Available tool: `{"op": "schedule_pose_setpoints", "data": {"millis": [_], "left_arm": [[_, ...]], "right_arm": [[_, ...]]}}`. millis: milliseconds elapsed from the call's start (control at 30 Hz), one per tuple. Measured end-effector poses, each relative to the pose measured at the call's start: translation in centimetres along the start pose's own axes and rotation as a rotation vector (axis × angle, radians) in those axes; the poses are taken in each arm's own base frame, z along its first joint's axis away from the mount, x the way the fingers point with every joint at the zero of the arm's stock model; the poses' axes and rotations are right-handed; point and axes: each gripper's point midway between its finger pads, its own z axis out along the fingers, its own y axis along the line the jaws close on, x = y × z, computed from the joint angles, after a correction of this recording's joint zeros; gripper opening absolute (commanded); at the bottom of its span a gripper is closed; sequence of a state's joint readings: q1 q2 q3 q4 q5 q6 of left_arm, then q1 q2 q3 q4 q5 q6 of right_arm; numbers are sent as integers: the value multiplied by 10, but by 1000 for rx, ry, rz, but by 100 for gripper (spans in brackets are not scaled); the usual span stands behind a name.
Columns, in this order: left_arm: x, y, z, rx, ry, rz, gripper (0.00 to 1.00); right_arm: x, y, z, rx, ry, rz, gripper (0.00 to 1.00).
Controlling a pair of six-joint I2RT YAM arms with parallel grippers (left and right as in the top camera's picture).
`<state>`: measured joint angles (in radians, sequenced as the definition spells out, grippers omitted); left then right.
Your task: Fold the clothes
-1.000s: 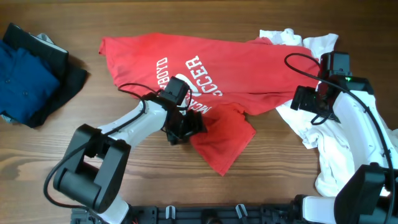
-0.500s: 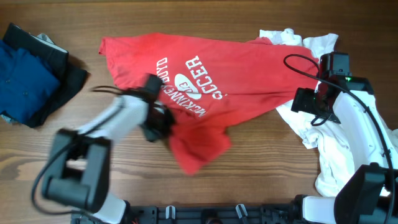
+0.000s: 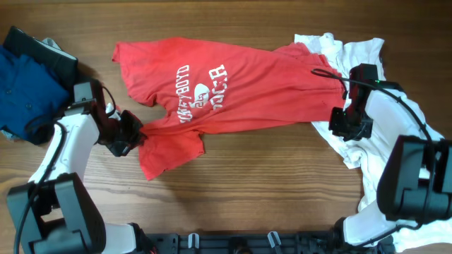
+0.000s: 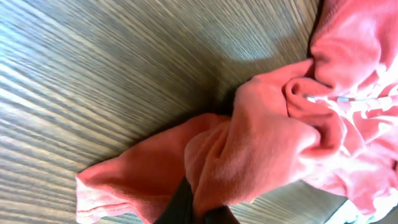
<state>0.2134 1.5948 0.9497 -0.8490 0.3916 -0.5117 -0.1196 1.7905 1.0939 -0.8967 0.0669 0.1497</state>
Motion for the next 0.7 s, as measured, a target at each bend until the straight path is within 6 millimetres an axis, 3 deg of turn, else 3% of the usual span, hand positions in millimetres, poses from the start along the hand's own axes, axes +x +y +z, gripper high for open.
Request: {"op": "schedule_pose_setpoints", "data": {"millis": [267, 433, 533, 700], "left_arm": [[11, -10, 5, -5, 21, 65, 4], [13, -11, 6, -6, 23, 71, 4], [13, -11, 6, -6, 24, 71, 4], [13, -11, 6, -6, 24, 71, 4]], "right_arm": [[-10, 6, 19, -27, -2, -8, 26], [-39, 0, 19, -57, -107, 61, 26], [-68, -24, 19, -54, -209, 154, 26], [-92, -95, 22, 10, -318, 358, 25]]}}
